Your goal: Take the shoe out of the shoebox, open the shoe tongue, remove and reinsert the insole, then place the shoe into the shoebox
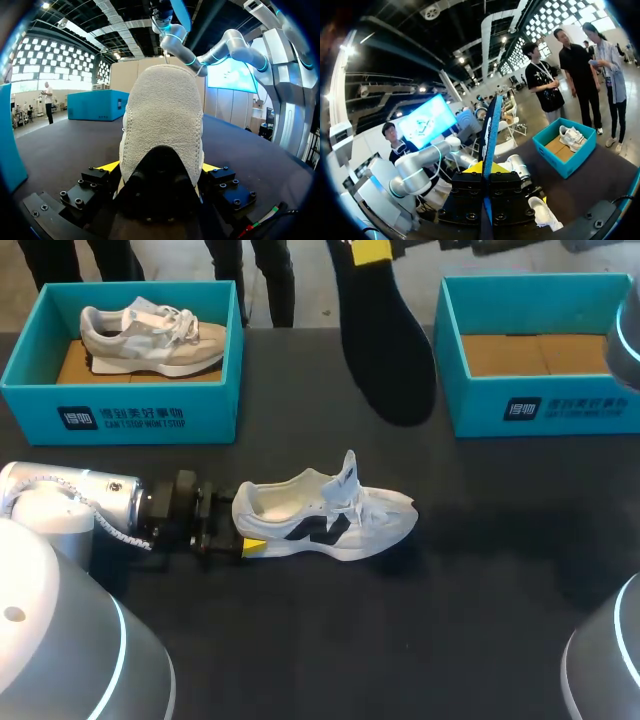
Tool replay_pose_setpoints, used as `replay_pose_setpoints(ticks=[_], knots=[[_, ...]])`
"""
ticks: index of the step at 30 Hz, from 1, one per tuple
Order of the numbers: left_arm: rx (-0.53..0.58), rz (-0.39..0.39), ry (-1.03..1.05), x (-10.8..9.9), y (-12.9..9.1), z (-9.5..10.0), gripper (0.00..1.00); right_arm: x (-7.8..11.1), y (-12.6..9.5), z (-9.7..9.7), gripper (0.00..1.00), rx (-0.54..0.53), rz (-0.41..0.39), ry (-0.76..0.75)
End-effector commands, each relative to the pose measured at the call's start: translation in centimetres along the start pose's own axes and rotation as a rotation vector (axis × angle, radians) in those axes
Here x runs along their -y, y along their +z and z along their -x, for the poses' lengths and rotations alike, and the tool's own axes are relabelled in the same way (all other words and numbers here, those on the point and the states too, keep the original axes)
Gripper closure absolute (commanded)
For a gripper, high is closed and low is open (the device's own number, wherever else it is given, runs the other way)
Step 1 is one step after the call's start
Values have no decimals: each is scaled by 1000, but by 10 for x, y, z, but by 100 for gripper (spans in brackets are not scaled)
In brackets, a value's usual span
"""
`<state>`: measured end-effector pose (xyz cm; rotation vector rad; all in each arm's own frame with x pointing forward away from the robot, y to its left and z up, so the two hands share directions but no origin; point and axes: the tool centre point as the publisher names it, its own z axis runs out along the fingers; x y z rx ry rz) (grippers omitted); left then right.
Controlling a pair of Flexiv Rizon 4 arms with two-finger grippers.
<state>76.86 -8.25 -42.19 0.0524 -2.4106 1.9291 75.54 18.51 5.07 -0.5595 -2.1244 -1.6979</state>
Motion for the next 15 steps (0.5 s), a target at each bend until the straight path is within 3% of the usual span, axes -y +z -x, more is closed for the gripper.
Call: replay_pose_setpoints(ticks=[1,9,12,15], knots=[[2,1,0,0,1,0,100,8,-3,-4,100,8,34,0],[2,1,0,0,1,0,100,8,-3,-4,100,8,34,0],[2,1,0,0,1,0,100,15,-7,-10,100,51,101,95],[2,1,0,0,1,0,100,17,-10,-19,100,81,111,157]])
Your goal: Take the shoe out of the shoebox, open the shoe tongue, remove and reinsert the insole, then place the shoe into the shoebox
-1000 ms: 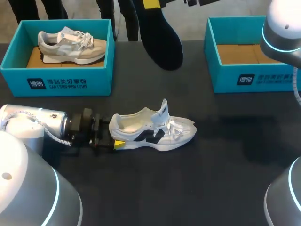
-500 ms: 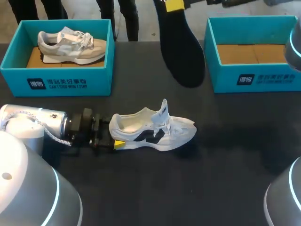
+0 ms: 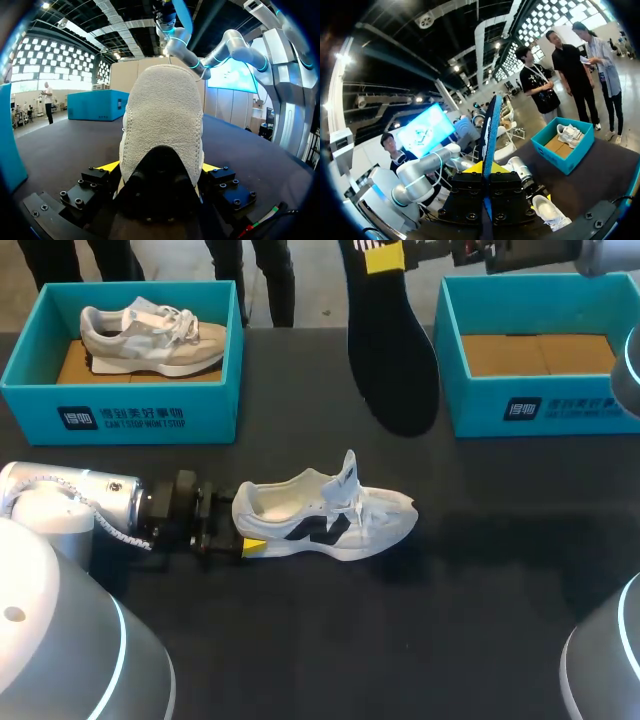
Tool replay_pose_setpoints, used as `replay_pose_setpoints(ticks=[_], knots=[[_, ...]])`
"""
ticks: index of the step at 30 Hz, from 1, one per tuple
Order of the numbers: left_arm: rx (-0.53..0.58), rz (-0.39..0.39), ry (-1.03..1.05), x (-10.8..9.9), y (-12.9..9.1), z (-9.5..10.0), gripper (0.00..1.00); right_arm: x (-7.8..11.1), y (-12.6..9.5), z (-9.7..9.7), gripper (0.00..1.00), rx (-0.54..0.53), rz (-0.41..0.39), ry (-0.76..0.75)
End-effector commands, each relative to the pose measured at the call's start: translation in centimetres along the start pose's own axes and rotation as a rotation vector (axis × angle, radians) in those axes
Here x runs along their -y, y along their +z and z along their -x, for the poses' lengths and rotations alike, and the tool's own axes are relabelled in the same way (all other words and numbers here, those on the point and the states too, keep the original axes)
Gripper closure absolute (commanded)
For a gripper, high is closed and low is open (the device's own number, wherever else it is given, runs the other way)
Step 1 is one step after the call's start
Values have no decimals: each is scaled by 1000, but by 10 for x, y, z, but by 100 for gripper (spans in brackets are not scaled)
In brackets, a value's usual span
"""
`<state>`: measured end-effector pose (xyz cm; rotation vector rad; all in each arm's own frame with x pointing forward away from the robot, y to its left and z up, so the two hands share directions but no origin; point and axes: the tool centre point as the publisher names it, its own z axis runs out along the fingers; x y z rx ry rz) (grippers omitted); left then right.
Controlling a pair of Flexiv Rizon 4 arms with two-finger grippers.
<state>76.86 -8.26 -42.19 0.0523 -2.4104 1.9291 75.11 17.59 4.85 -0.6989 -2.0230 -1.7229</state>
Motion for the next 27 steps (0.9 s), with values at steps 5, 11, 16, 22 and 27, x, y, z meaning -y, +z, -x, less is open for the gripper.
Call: replay_pose_setpoints(ticks=[5,11,16,22,27], knots=[[2,1,0,0,1,0,100,9,-7,-35,100,78,60,96],[2,1,0,0,1,0,100,4,-14,-56,100,73,120,148],[2,1,0,0,1,0,100,2,-14,-70,100,65,108,148],[2,1,0,0,1,0,100,2,-11,-84,100,60,91,138],[2,1,0,0,1,0,100,12,-9,-89,100,56,88,159]])
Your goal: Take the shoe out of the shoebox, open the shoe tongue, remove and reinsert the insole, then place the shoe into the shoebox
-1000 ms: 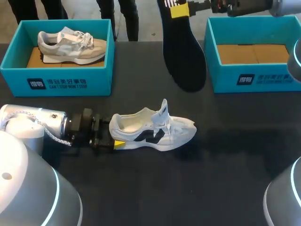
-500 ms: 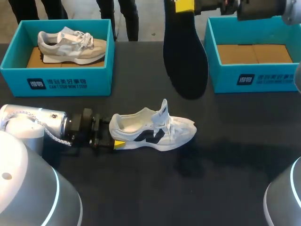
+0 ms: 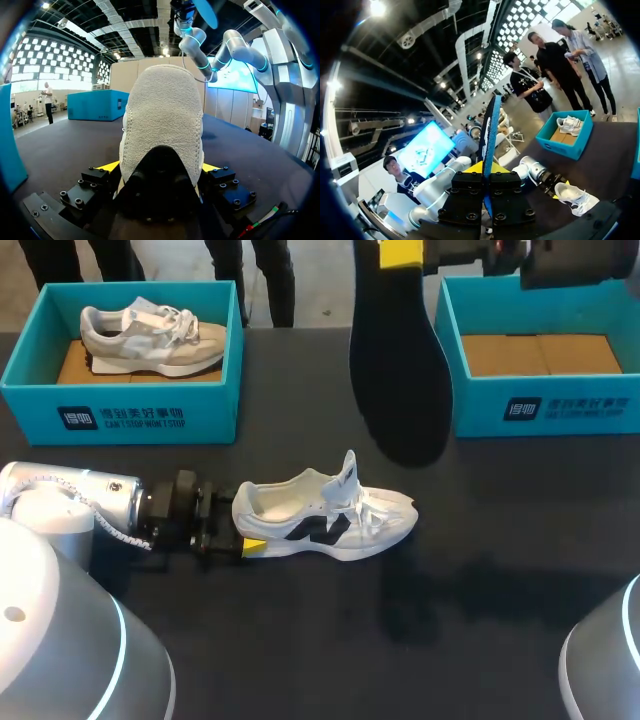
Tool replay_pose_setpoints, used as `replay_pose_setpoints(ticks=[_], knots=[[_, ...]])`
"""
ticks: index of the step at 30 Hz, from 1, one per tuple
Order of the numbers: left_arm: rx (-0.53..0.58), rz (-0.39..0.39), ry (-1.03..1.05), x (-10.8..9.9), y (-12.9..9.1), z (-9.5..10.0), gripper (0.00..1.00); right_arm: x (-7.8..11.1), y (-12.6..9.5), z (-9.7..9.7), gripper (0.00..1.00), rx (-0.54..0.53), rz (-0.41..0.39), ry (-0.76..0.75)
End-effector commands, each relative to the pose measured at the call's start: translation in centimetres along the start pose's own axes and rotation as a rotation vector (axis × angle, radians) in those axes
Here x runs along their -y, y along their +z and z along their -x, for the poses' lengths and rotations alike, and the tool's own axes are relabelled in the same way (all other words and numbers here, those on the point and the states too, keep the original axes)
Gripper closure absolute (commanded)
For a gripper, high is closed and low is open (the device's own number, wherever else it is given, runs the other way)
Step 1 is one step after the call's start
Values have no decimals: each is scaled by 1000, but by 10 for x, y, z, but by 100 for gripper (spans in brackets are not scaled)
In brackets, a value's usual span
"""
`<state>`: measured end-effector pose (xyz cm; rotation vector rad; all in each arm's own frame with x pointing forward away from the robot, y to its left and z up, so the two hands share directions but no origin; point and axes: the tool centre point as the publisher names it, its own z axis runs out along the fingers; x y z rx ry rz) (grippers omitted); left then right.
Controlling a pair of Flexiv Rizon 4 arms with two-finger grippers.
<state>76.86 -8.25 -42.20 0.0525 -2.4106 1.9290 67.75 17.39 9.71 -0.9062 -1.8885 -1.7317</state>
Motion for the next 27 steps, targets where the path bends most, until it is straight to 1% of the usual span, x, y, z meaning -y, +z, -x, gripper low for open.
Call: replay_pose_setpoints(ticks=[1,8,13,27], knots=[[1,1,0,0,1,-1,100,9,3,-1,100,2,3,16],[1,1,0,0,1,-1,100,20,4,0,100,1,13,40],[1,1,0,0,1,-1,100,21,4,0,100,2,16,45],[1,1,0,0,1,-1,100,4,10,9,100,-5,-36,23]])
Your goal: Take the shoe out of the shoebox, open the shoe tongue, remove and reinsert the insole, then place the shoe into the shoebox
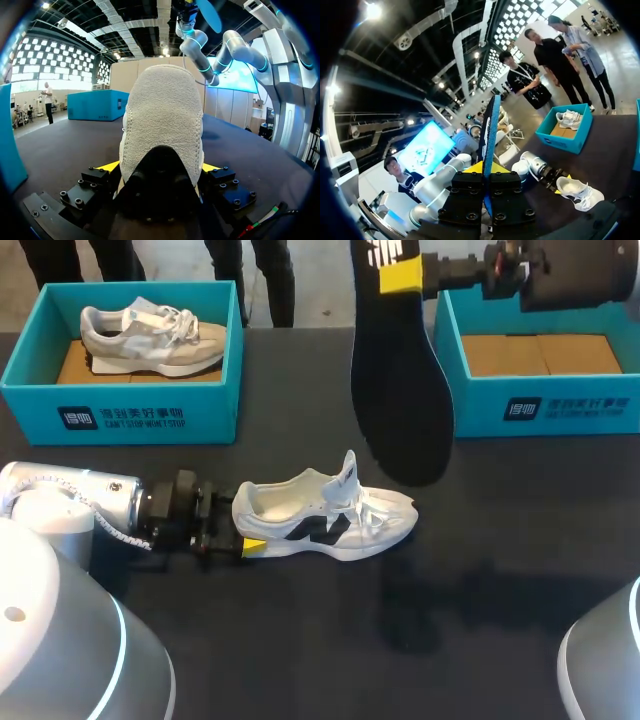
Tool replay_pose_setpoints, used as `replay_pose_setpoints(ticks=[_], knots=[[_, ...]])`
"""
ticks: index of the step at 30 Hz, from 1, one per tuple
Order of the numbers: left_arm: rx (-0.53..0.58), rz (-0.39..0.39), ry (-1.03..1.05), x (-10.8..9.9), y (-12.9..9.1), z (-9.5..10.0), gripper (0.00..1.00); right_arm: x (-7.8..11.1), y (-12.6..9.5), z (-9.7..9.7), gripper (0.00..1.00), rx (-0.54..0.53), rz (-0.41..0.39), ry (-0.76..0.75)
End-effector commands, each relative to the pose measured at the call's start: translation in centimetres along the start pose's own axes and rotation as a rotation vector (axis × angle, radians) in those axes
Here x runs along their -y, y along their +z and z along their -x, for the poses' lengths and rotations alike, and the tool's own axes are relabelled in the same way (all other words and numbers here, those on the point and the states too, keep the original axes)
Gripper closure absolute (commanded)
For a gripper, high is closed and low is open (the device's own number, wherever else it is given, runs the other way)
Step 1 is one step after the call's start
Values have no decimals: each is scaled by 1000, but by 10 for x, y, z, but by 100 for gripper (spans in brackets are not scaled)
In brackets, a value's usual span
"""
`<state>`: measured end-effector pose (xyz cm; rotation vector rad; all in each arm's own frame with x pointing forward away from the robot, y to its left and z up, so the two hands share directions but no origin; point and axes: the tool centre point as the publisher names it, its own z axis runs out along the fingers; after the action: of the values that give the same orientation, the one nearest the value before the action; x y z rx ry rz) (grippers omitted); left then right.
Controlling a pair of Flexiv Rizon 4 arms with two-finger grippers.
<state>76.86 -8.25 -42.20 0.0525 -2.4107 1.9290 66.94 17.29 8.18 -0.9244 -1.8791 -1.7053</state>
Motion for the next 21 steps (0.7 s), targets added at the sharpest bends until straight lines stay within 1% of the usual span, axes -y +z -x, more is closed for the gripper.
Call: replay_pose_setpoints(ticks=[1,8,14,21], knots=[[1,1,0,0,1,-1,100,-13,11,3,100,-9,-27,-2],[1,1,0,0,1,-1,100,-10,13,7,100,-12,-30,5],[1,1,0,0,1,-1,100,-2,14,4,100,-17,-18,18],[1,1,0,0,1,-1,100,0,13,2,100,-15,-6,17]])
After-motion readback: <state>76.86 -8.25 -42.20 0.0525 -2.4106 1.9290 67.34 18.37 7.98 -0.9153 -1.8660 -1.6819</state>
